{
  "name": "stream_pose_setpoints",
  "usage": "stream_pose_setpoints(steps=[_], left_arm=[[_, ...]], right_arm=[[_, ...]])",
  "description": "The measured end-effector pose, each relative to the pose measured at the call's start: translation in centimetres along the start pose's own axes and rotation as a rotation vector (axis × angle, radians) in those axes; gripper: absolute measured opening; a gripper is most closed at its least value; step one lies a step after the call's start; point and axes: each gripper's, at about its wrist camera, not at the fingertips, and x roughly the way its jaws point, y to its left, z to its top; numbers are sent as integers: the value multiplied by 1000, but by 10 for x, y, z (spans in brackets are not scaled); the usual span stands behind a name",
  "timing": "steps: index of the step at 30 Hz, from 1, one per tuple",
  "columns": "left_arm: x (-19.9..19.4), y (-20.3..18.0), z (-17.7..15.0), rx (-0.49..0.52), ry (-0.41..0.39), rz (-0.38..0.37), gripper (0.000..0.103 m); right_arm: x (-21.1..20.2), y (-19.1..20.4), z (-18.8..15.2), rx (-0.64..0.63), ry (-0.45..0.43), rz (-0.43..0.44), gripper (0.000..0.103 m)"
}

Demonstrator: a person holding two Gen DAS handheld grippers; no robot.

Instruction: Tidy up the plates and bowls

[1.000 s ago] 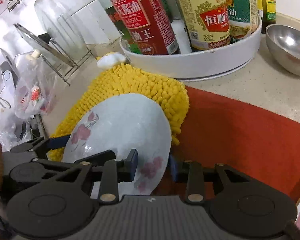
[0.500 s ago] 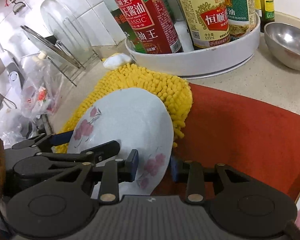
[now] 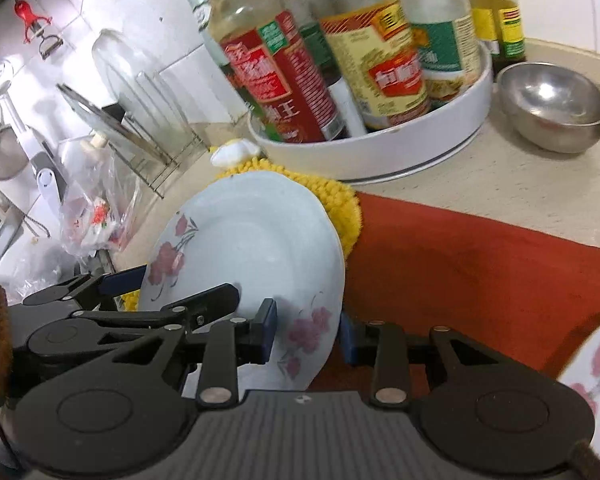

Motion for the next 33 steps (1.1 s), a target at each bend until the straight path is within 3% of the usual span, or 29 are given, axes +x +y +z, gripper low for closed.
stream_pose_setpoints(steps=[15,33], left_arm=[[-8,-80,8,111,-30,-112,100],[-22,-176,-6,273,-5,-269,100]], right_arm=[[-63,-51,-14,91,-84,-88,31],[-141,-106,-63,253,-158,-221,31]])
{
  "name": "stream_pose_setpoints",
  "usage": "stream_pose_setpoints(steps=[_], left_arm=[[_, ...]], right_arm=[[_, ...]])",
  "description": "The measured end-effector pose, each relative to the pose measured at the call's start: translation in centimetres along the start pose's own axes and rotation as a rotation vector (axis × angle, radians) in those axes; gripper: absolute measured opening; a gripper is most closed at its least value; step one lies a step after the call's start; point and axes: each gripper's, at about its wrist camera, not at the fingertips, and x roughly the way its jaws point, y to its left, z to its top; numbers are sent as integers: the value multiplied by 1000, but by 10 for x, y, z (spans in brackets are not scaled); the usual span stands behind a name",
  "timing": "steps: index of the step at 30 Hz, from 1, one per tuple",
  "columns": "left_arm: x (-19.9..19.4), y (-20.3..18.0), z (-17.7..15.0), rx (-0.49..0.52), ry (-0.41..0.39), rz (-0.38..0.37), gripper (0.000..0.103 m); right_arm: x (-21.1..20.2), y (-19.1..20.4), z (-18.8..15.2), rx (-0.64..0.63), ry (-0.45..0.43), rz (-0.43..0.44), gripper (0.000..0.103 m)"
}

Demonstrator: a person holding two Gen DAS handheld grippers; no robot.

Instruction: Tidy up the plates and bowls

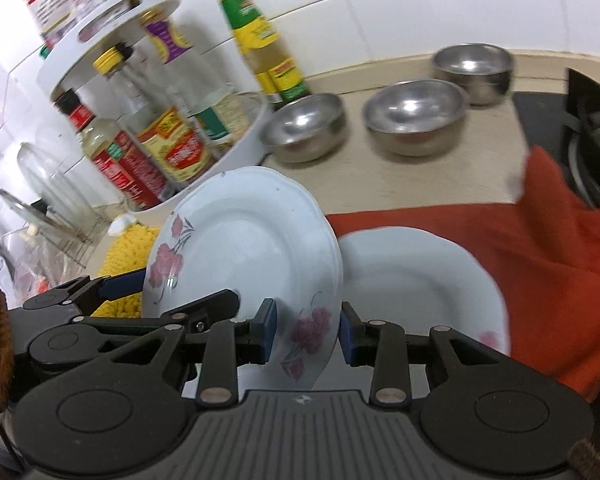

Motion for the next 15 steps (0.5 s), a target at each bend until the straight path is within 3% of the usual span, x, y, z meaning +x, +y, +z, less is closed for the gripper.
stream_pose_setpoints(steps=[15], left_arm=[[17,-46,-4,54,56,-69,100]], right_arm=[[-28,-50,-17,86,5,-67,31]])
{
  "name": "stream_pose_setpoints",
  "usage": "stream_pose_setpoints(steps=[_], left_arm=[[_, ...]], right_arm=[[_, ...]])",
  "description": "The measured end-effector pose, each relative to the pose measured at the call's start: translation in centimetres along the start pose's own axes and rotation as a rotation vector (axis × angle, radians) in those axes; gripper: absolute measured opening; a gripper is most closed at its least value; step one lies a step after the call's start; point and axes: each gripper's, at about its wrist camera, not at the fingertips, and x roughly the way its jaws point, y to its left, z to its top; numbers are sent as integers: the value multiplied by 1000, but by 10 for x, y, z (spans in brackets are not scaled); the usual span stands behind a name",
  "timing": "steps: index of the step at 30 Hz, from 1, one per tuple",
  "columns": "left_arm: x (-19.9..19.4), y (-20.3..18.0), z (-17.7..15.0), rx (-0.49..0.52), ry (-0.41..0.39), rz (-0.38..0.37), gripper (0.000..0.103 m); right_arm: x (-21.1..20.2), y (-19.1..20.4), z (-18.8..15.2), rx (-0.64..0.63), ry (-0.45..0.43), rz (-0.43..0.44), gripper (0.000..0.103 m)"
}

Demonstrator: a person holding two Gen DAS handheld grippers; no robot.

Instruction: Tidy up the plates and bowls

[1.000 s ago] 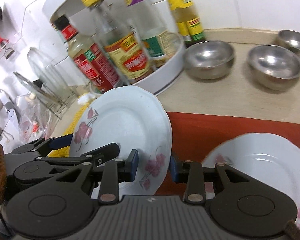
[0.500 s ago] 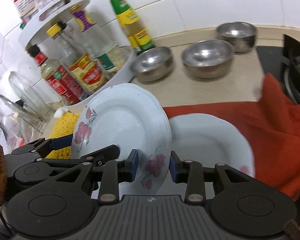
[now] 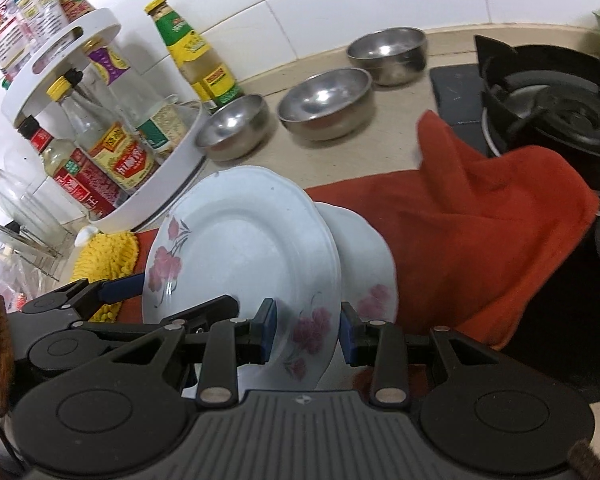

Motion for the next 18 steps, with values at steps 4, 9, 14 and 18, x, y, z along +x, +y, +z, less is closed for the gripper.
stream_pose_setpoints(steps=[4,9,14,18], left_arm=[[5,-6,0,-3,11,-5,100],[10,-12,0,-16,24,-12,100],[17,-17,1,-7,41,-17,96],[14,-24,6,21,2,-18,96]], right_arm=[[0,-9,0,1,6,-2,31],[0,-19,0,-4,9,-9,31],[2,-22,2,-53,15,-41,31],[2,-33,7,-44,5,-35,31]])
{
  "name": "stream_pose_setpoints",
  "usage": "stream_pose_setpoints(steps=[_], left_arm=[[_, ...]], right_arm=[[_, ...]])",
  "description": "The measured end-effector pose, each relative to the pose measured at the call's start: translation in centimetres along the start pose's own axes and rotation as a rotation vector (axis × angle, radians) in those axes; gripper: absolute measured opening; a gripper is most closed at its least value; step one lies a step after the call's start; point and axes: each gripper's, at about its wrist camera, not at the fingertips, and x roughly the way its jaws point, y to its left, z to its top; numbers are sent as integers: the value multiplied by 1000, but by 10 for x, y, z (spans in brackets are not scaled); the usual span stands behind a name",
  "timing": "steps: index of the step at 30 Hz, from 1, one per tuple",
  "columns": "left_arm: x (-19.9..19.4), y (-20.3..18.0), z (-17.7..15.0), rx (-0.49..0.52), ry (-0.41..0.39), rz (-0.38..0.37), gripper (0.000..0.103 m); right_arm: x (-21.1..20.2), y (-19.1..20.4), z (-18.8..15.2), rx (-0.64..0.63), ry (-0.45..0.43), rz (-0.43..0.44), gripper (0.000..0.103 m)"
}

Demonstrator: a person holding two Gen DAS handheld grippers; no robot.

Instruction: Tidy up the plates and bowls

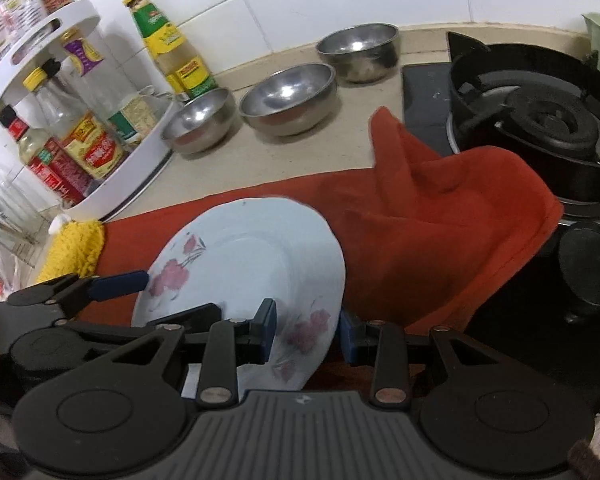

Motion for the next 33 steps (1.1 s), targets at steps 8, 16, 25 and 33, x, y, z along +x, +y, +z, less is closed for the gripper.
stream_pose_setpoints(steps=[8,16,25,33], left_arm=[[6,-9,6,4,2,29,96],[9,-9,10,-7,2,56,98],[10,6,35,23,-32,91,100],[19,28,64,22,-36,78,100]], right_arm=[[12,0,12,-63,-38,-24,31],[3,-8,18,-92,-65,-13,31],[4,-1,38,-111,-102,-10,31],[7,9,69,-125,-147,-34,32]])
